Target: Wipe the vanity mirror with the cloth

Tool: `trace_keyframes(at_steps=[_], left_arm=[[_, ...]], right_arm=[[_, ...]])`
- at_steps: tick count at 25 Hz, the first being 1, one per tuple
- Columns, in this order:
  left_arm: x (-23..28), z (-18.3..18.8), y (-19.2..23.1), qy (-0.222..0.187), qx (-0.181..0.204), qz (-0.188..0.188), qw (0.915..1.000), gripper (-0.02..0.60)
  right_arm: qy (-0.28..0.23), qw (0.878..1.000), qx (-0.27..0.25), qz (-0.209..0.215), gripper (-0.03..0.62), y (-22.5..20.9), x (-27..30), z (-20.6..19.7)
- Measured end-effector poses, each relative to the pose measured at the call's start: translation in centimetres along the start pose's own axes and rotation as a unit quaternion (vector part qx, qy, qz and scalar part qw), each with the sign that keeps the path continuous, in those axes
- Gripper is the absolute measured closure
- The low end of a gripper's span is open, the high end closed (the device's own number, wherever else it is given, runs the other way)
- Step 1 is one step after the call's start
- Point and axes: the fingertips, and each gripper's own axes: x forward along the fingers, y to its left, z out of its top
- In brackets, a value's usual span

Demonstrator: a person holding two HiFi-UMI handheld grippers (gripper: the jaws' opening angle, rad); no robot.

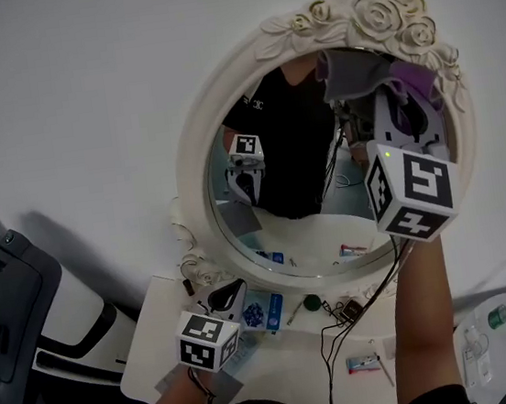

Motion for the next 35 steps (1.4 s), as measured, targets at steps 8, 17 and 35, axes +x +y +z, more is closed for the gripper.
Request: trace_keyframes(at_steps=[8, 17, 35], left_arm=[[1.0, -0.8, -0.7, 0.010, -0.002, -0.019, 0.9998, 0.581], [1.2, -1.2, -2.0, 0.008, -0.007, -0.019, 0.9998, 0.581], [0.1, -1.7, -3.4, 0.017, 0.014, -0.009, 0.9997, 0.581]], right_arm=[[0.010, 1.000, 0.005, 0.021, 0.549, 2.6, -2.5, -4.4], [0.065, 0.996, 0.032, 0.062, 0.549, 6.9, -6.9, -11.8], [0.344, 0.927, -0.025, 0.145, 0.548, 18.3, -21.7, -36.5]])
